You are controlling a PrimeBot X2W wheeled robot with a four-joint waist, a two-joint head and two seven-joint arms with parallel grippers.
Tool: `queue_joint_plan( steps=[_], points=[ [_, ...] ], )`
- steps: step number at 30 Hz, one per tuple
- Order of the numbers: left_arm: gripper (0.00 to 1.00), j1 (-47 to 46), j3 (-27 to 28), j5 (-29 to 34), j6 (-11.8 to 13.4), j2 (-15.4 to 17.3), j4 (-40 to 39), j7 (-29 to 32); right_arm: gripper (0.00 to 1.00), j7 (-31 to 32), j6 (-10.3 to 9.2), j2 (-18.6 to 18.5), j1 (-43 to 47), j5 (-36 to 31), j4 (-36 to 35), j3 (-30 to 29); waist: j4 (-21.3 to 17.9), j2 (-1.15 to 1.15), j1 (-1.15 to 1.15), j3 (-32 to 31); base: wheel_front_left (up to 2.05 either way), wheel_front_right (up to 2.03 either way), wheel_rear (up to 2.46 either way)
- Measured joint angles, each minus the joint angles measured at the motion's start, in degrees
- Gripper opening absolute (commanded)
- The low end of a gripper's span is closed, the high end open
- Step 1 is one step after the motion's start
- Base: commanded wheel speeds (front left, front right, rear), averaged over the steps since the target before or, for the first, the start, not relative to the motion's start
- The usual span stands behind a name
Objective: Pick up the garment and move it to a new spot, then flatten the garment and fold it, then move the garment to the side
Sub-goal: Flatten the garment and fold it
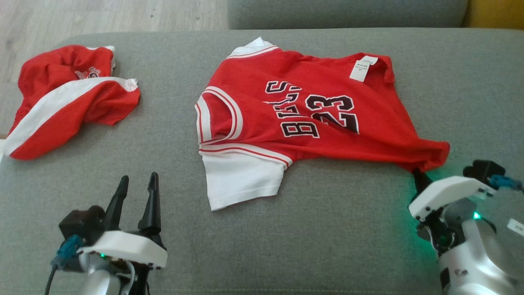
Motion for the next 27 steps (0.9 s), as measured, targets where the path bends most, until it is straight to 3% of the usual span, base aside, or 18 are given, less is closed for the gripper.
queue_joint_plan(
  steps=[6, 11, 16, 21, 27],
  points=[
    [1.00, -0.24, 0.04, 0.00, 0.09, 0.03, -0.01, 0.00, 0.00, -2.34, 0.00, -2.15, -1.35, -0.02, -0.53, 2.63, -0.56, 0.00, 0.00, 0.11, 0.00, 0.00, 0.00],
    [1.00, -0.47, 0.10, -0.01, 0.57, 0.01, -0.03, -0.01, 0.00, -1.67, 0.00, -8.65, -2.00, -1.98, -4.27, 7.11, -1.75, 0.00, 0.00, -0.12, 0.00, 0.00, 0.00],
    [1.00, -0.48, 0.18, -0.34, 0.57, -0.02, -0.01, -0.01, 0.00, 3.14, 0.00, -16.19, -3.82, -4.54, -10.38, 15.33, -3.26, 0.00, 0.00, -0.23, 0.00, 0.00, 0.00],
    [1.00, -0.51, 0.19, -0.43, 0.57, -0.01, 0.00, -0.02, 0.00, 11.88, 0.00, -24.66, -4.32, -4.69, -12.04, 24.20, -3.95, 0.00, 0.00, 0.05, 0.00, 0.00, 0.00],
    [1.00, -0.57, 0.14, -0.43, 0.49, 0.00, 0.00, -0.03, 0.00, 22.15, 0.00, -29.59, -3.97, 0.15, -11.10, 29.10, -3.75, 0.00, 0.00, 0.91, 0.00, 0.00, 0.00]
  ],
)
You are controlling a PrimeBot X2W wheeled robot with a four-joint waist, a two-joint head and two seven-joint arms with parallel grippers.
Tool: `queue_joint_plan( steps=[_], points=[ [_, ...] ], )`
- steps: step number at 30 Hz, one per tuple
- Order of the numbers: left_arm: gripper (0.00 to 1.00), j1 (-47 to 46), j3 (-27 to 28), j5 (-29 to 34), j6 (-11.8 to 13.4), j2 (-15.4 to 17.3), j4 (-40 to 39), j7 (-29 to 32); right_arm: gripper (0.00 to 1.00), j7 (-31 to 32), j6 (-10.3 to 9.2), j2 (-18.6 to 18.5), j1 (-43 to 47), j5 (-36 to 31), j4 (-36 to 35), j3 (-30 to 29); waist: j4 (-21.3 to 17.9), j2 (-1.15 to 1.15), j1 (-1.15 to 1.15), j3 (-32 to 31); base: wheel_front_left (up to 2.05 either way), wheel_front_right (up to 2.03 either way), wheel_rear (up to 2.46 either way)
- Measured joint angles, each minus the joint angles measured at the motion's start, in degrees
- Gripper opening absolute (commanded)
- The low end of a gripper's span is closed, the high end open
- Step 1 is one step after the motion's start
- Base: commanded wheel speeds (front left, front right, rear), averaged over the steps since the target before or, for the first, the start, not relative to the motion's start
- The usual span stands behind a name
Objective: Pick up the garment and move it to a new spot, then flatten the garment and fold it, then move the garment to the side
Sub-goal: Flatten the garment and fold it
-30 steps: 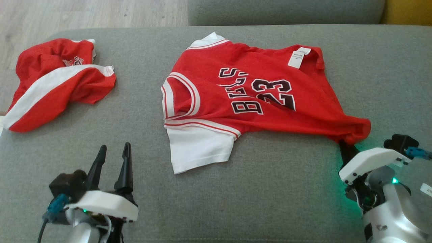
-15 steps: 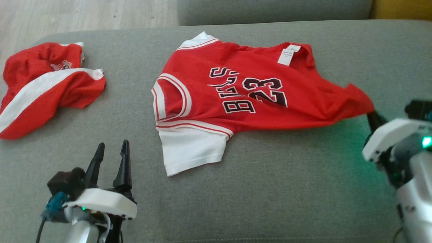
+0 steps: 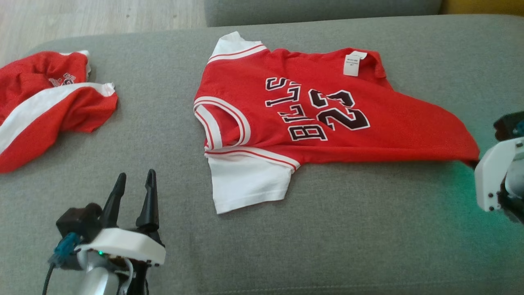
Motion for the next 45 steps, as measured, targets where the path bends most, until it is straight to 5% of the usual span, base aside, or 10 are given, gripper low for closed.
queue_joint_plan(
  steps=[2, 4, 11, 15, 19, 25, 31, 35, 45],
  points=[
    [1.00, -0.06, 0.00, 0.00, 0.00, 0.01, 0.01, -0.03, 0.04, 1.51, 0.00, -0.22, 0.55, 1.77, 0.23, 0.57, 0.22, 0.00, 0.00, 0.36, 0.00, 0.00, 0.00],
    [1.00, -0.14, -0.01, 0.00, 0.00, 0.04, 0.03, -0.04, 1.00, 1.47, 0.00, -0.22, 0.84, 2.21, 0.63, 0.55, 0.42, 0.00, 0.00, 0.64, 0.00, 0.00, 0.00],
    [1.00, -0.29, -0.02, 0.00, 0.02, 0.21, 0.37, -0.04, 1.00, -2.97, 0.00, -0.04, 0.65, -0.07, 0.44, -3.15, 0.48, 0.00, 0.00, -0.12, 0.00, 0.00, 0.00],
    [1.00, -0.19, 0.14, 0.00, 0.09, 0.68, 0.32, -0.04, 1.00, -8.27, 0.00, 2.00, 0.60, -0.74, -5.24, -9.09, 0.18, 0.00, 0.00, -1.59, 0.00, 0.00, 0.00],
    [1.00, 0.18, 0.42, 0.00, 0.59, 1.02, -0.18, -0.04, 1.00, -11.45, 0.00, 6.72, 1.51, -1.90, -14.12, -13.33, -0.30, 0.00, 0.00, -3.40, 0.00, 0.00, 0.00],
    [1.00, 1.12, 0.73, 0.01, 1.12, 1.43, -1.96, -0.05, 1.00, -20.37, 0.00, 18.80, 11.05, -5.92, -25.35, -17.16, -1.26, 0.00, 0.00, -5.23, 0.00, 0.00, 0.00],
    [1.00, 2.33, 0.73, 0.21, 1.67, 1.45, -3.54, -0.05, 1.00, -34.52, 0.00, 26.52, 19.44, -9.45, -23.32, -17.75, -1.81, 0.00, 0.00, -5.82, 0.00, 0.00, 0.00],
    [1.00, 2.70, 1.53, 0.75, 1.58, 0.74, -4.61, -0.05, 1.00, -43.81, 0.00, 26.92, 20.08, -10.67, -18.68, -18.22, -1.93, 0.00, 0.00, -6.68, 0.00, 0.00, 0.00],
    [1.00, 4.64, 1.94, 1.77, -0.51, -0.42, -3.07, -0.05, 1.00, -47.77, 0.00, 26.63, 19.07, -10.12, -12.46, -16.31, -2.64, 0.00, 0.00, -7.55, 0.00, 0.00, 0.00]
  ],
)
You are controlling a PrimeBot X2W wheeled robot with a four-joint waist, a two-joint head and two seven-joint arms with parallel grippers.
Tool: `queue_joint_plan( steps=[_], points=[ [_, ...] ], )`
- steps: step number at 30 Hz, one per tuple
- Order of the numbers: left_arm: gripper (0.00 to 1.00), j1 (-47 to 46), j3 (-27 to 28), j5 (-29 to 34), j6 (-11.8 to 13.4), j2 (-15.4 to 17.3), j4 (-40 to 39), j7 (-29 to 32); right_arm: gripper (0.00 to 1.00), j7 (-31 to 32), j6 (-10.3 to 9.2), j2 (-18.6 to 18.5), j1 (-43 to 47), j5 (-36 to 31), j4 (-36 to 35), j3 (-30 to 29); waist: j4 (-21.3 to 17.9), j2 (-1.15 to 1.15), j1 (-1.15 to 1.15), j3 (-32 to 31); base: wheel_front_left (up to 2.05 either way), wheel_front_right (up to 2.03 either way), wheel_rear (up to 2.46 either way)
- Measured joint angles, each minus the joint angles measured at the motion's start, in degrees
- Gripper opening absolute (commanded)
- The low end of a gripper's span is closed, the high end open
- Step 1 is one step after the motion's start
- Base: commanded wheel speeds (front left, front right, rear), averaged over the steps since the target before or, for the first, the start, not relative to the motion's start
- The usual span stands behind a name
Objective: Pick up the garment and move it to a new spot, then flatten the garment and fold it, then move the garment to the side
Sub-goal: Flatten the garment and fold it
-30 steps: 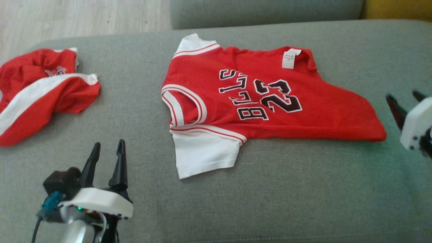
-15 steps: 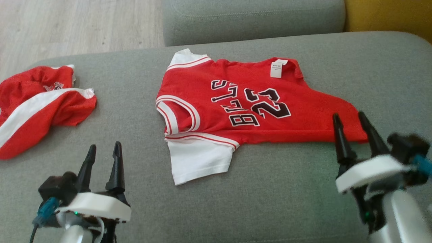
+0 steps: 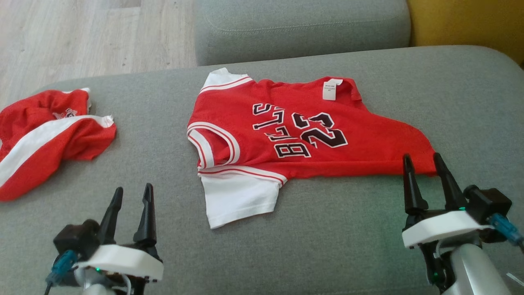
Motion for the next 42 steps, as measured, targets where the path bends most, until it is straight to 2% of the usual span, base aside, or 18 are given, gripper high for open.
queue_joint_plan(
  steps=[18, 38, 42],
  points=[
    [1.00, -0.04, 0.37, 0.73, -0.75, -0.21, 1.23, 0.00, 1.00, -0.79, 0.00, -1.83, -2.10, 1.90, 3.37, 1.62, -0.51, 0.00, 0.00, -0.62, 0.00, 0.00, 0.00],
    [1.00, -0.03, 1.77, 1.37, -0.73, -0.73, 1.18, 0.02, 1.00, -1.03, 0.00, -1.94, -2.10, 1.90, 3.88, 1.76, 0.00, 0.00, 0.00, -0.47, 0.00, 0.00, 0.00],
    [1.00, -0.06, 1.71, 0.35, 0.04, -1.09, 1.27, 4.56, 1.00, 0.57, 0.00, -3.68, -2.74, 1.66, 3.92, 1.60, -0.05, 0.00, 0.00, 0.02, 0.00, 0.00, 0.00]
  ],
)
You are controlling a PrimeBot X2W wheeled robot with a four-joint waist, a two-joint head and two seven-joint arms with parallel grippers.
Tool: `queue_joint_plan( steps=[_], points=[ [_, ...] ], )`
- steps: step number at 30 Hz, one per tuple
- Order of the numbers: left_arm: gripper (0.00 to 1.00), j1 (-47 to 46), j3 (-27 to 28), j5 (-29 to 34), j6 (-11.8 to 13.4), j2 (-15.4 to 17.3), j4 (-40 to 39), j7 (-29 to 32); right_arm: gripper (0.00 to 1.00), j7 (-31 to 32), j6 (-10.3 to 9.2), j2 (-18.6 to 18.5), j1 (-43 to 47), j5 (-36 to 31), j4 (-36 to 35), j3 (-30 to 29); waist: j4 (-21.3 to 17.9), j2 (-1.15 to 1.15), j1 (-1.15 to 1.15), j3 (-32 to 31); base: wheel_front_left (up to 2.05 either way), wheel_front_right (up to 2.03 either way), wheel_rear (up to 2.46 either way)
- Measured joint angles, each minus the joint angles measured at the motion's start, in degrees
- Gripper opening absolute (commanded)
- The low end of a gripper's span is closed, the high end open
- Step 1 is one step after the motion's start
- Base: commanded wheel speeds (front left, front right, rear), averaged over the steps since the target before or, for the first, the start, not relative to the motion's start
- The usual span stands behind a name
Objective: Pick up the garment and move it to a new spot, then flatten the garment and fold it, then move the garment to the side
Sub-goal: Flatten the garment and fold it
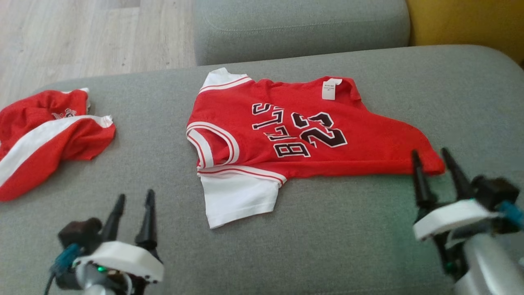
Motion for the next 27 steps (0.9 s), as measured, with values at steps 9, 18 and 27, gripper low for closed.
queue_joint_plan(
  steps=[9, 18, 27],
  points=[
    [1.00, -3.26, -6.75, -2.53, -2.40, -1.70, -1.16, 13.59, 1.00, 17.94, 0.00, -2.64, -7.17, 2.10, 5.05, -4.92, -0.18, 0.00, 0.00, 3.97, 0.00, 0.00, 0.00],
    [1.00, -8.73, -10.20, -3.46, -2.72, -3.36, 1.57, 18.72, 1.00, 30.86, 0.00, -3.74, -12.08, 1.81, 8.90, -9.29, 0.36, 0.00, 0.01, 8.91, 0.00, 0.00, 0.00],
    [1.00, -10.54, -11.55, -4.21, -3.00, -3.66, 3.27, 20.60, 1.00, 37.42, 0.00, -5.36, -12.24, 1.65, 7.21, -8.59, 0.43, 0.00, 0.01, 12.18, 0.00, 0.00, 0.00]
  ],
)
